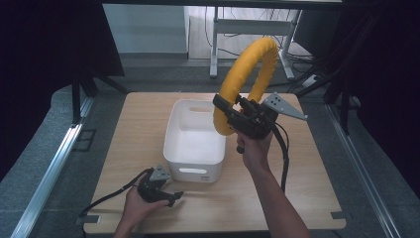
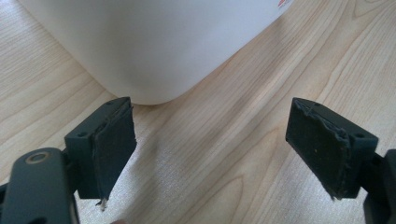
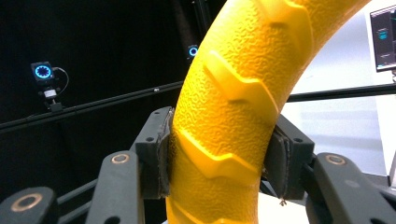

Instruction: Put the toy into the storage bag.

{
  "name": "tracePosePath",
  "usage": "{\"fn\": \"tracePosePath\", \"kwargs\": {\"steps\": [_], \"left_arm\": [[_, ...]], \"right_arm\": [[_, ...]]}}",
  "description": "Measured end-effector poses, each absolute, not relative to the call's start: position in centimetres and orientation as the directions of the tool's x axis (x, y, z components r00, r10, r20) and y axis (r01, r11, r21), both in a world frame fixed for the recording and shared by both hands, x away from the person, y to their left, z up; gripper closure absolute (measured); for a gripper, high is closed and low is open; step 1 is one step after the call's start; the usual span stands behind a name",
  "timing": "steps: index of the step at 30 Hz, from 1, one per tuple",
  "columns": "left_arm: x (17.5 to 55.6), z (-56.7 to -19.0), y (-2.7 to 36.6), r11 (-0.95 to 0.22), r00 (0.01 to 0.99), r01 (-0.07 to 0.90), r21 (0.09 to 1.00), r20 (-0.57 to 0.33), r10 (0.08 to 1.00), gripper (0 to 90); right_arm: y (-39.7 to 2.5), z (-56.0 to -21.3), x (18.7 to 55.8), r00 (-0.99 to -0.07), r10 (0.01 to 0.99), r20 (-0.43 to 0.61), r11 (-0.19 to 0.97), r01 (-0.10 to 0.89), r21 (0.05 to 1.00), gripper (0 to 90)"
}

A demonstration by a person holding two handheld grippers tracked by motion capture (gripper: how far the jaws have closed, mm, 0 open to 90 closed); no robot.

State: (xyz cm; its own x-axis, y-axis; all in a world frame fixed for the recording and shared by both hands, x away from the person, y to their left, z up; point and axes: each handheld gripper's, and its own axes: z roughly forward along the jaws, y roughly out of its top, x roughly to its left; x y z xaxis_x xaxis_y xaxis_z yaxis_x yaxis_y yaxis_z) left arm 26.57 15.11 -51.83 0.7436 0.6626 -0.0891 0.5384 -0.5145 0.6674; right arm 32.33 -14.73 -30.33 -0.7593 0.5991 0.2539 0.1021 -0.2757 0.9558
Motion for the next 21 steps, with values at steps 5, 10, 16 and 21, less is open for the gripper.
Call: {"fn": "tracePosePath", "kwargs": {"steps": [5, 10, 16, 21], "left_arm": [[26.6, -51.9, 15.1, -0.515, 0.745, 0.538, 0.667, -0.09, 0.661, 16.2], [26.6, -51.8, 15.1, -0.517, 0.747, 0.534, 0.669, -0.087, 0.659, 16.2], [26.6, -51.8, 15.1, -0.516, 0.747, 0.534, 0.67, -0.088, 0.658, 16.2], [26.6, -51.8, 15.1, -0.515, 0.748, 0.534, 0.671, -0.091, 0.658, 16.2]], "right_arm": [[-13.8, -30.1, 32.4, -0.767, 0.595, 0.239, -0.266, 0.093, 0.959, 47.9], [-12.6, -30.3, 32.4, -0.777, 0.581, 0.241, -0.258, 0.105, 0.96, 48.0], [-11.5, -30.6, 32.5, -0.785, 0.568, 0.245, -0.249, 0.12, 0.961, 47.9], [-10.6, -30.8, 32.5, -0.791, 0.557, 0.251, -0.245, 0.132, 0.96, 47.9]]}}
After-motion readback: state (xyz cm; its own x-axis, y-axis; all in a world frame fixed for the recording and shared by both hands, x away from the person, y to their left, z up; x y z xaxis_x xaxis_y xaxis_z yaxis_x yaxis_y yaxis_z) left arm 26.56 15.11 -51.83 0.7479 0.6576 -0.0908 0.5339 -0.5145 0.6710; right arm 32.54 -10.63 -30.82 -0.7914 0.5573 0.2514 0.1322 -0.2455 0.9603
